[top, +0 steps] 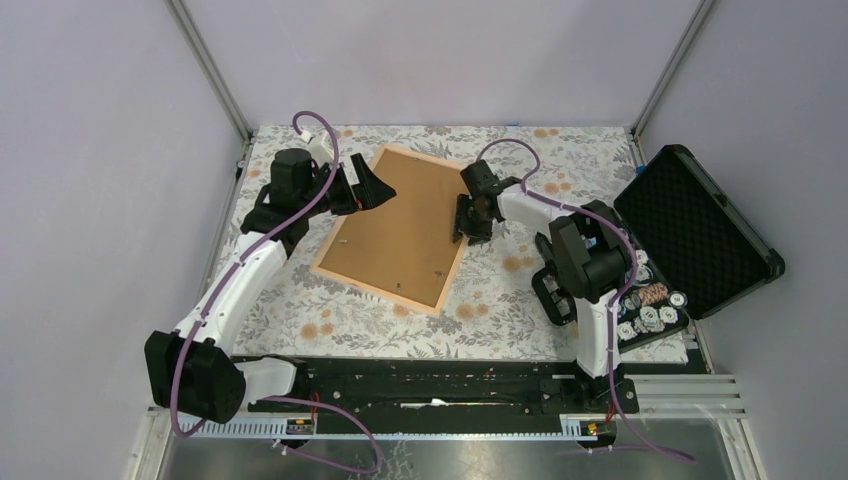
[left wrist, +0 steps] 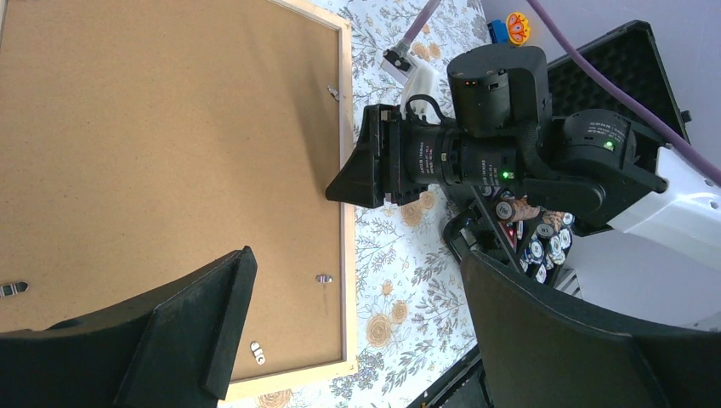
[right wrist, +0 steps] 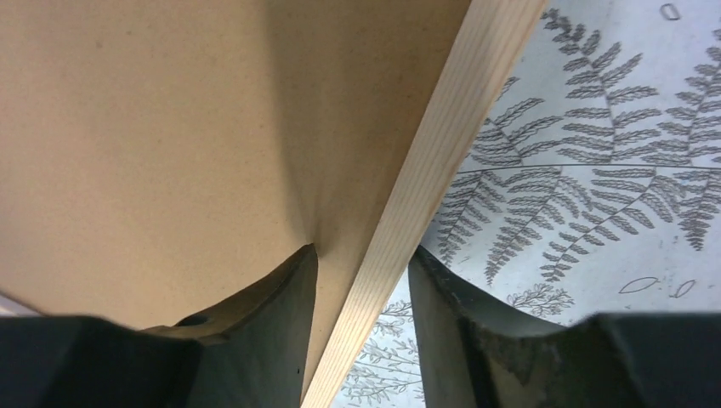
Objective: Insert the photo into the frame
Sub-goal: Adjust the photo frame at the center of the board.
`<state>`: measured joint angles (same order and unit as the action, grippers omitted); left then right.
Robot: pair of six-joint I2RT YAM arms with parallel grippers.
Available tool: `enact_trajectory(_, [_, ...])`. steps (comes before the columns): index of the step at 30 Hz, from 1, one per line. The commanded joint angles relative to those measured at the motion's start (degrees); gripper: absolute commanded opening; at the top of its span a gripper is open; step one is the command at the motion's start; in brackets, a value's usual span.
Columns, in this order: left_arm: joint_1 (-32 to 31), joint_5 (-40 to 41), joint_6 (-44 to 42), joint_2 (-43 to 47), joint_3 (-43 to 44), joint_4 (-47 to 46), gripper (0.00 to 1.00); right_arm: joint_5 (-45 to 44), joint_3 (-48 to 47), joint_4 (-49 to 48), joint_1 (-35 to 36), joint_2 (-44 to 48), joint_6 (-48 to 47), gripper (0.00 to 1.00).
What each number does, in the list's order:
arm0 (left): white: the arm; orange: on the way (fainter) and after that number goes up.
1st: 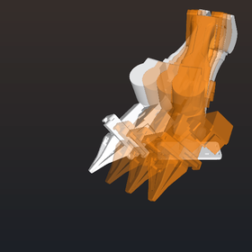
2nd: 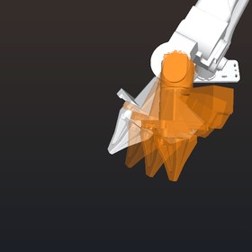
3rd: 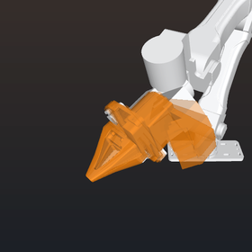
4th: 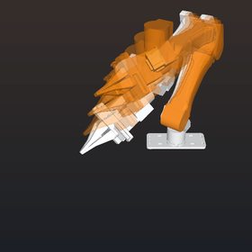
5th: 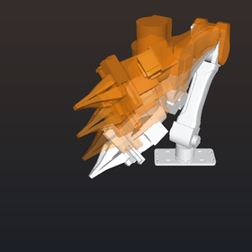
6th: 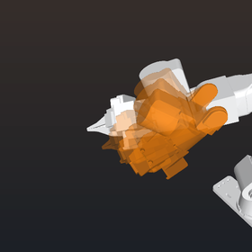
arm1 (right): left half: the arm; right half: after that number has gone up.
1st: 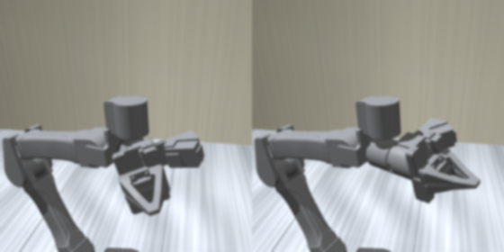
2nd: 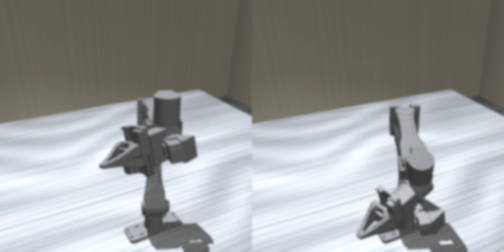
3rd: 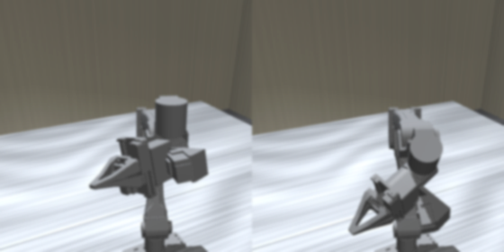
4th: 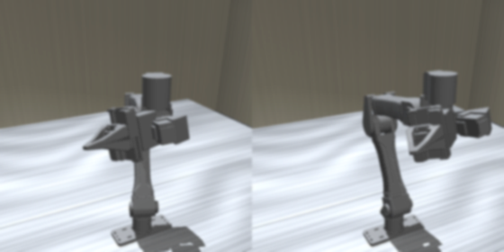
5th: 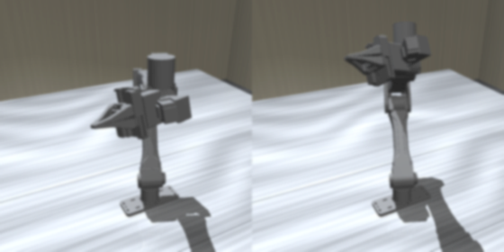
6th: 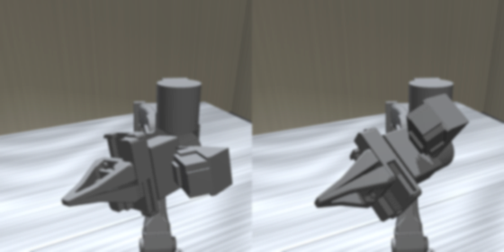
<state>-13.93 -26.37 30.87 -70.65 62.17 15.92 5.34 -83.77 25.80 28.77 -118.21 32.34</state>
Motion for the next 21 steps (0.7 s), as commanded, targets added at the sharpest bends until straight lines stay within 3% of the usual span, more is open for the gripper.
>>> enact_trajectory(1, [0.18,-0.64,-0.83,-0.21,1.33,-2.25,0.99,-3.33,0.44,0.53,0.04,-0.64,-2.31,0.43])
enact_trajectory(7, [0.82,-1.07,-0.46,-0.47,1.04,-2.52,0.99,-3.01,-7.93,1.84,-2.57,-5.43,-14.45,0.07])
enact_trajectory(12, [0.92,-1.46,-0.34,-1.24,1.06,-2.54,0.99,-3.81,-15.28,3.79,-5.56,-9.34,-19.68,0.0])
enact_trajectory(15, [0.93,-1.63,-0.27,-1.17,0.92,-2.82,0.99,-4.69,-19.47,6.29,-5.84,-10.88,-21.51,0.15])
enact_trajectory(19, [1.33,-2.91,0.16,-2.64,1.22,-2.47,0.99,-4.87,-23.92,11.18,-5.82,-9.91,-18.37,0.6])
enact_trajectory(21, [1.37,-3.78,0.54,-2.43,1.07,-3.02,0.99,-6.44,-23.02,12.3,-5.82,-7.69,-15.05,0.74])
